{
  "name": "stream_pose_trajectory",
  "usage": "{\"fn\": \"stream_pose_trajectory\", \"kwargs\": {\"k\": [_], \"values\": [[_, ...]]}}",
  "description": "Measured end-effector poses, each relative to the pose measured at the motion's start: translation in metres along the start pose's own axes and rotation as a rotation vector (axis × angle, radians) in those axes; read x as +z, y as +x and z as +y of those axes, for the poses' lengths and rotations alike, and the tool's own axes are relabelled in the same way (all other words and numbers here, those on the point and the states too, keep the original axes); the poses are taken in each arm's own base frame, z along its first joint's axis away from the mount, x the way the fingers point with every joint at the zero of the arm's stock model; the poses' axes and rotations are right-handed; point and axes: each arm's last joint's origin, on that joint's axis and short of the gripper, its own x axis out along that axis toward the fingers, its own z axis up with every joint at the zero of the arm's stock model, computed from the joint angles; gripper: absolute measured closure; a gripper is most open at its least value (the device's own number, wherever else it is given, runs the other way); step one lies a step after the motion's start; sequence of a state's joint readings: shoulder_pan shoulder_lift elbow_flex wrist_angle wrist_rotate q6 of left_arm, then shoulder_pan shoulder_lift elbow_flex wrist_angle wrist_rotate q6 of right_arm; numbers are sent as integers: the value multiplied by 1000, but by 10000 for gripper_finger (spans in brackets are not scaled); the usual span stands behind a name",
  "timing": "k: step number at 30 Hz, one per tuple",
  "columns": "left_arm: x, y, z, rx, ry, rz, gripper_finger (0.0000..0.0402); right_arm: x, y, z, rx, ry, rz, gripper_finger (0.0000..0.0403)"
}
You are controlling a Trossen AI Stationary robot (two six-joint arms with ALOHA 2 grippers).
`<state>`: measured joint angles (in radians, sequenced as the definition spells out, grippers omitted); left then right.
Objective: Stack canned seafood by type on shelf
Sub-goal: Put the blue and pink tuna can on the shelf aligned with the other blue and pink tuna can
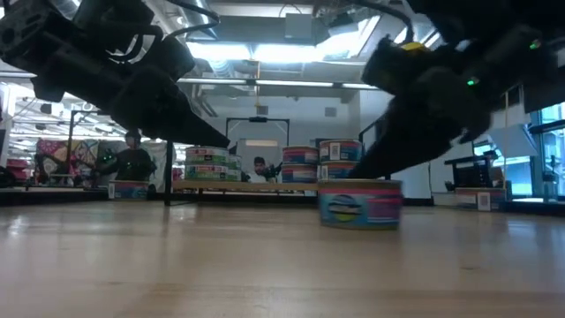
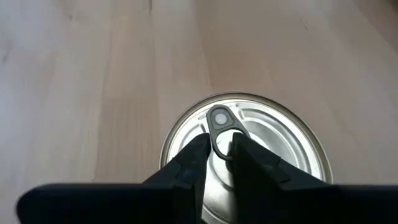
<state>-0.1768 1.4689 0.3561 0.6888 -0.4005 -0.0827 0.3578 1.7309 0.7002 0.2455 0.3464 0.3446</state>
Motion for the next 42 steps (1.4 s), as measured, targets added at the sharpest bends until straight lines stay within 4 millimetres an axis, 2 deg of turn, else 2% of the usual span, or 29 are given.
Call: {"fn": "stream_pose_trajectory", "kwargs": {"k": [6, 10, 12, 15, 18, 22, 27, 32, 35, 38, 42], "values": [[1, 0, 0, -16, -22, -5, 394, 10, 19, -8, 15, 16, -143, 322], [7, 2, -2, -17, -30, -22, 394, 18, 20, -7, 31, -78, -227, 322], [14, 4, -4, -28, -37, -41, 394, 27, 10, -3, 39, -141, -264, 322], [26, 11, -9, -60, -32, -64, 394, 45, -18, 6, 61, -188, -331, 322], [35, 27, -18, -110, -3, -64, 394, 46, -41, 10, 63, -231, -291, 322], [42, 59, -33, -149, 10, -47, 394, 46, -67, 12, 71, -213, -247, 322], [53, 91, -46, -148, 38, -29, 388, 45, -72, 13, 97, -202, -237, 322], [55, 102, -41, -121, 43, 69, 330, 47, -69, 9, 105, -155, -234, 318], [51, 104, -36, -143, 48, 117, 287, 47, -66, 10, 139, -141, -226, 287], [49, 106, -34, -175, 42, 137, 256, 43, -60, 13, 157, -150, -203, 232], [43, 109, -35, -237, 89, 146, 235, 37, -47, 16, 175, -163, -176, 153]]}}
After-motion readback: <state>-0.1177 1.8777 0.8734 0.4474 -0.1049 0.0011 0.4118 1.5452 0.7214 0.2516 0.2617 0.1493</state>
